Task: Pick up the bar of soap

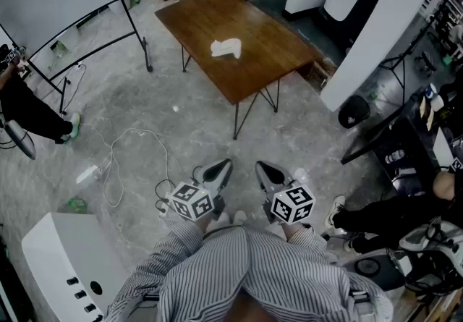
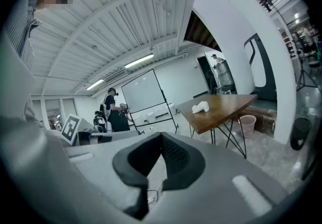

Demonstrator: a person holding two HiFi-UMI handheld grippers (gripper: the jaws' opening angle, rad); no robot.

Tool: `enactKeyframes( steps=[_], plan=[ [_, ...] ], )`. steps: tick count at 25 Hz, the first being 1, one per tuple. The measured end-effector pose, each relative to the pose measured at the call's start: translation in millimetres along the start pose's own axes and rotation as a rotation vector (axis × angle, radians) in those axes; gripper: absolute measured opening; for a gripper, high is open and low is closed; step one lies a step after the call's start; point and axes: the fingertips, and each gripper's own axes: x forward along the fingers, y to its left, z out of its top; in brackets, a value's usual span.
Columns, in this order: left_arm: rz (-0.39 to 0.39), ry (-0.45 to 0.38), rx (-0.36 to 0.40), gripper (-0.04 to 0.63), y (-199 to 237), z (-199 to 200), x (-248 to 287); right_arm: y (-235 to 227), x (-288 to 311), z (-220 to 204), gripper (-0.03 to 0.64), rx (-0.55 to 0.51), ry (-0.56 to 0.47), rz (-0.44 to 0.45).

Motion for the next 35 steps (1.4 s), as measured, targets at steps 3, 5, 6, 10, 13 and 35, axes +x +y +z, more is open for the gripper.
enactKeyframes(
  steps=[3, 5, 6, 10, 13, 35],
  plan=[
    [-0.015, -0.013, 0.016, 0.002, 2, 9, 7, -5, 9, 8, 0.002, -0.016, -0.002, -0.003],
    [-0.017, -0.018, 0.006, 0.002, 6, 10, 6, -6, 12, 10, 0.002, -0.019, -0.004, -0.009],
    [-0.016, -0.017, 0.004, 0.002, 8, 10, 6, -7, 14, 11, 0.002, -0.021, -0.007, -0.013],
    [-0.017, -0.003, 0.008, 0.002, 13, 11, 6, -11, 19, 14, 0.002, -0.018, -0.010, -0.022],
    [-0.032, 0.014, 0.008, 0.002, 12, 9, 4, -11, 21, 13, 0.001, -0.009, -0.012, -0.025],
    [0.031, -0.012, -0.056, 0.003, 53, 9, 58, -80, 54, 28, 0.002, -0.011, -0.001, -0.015]
  ],
)
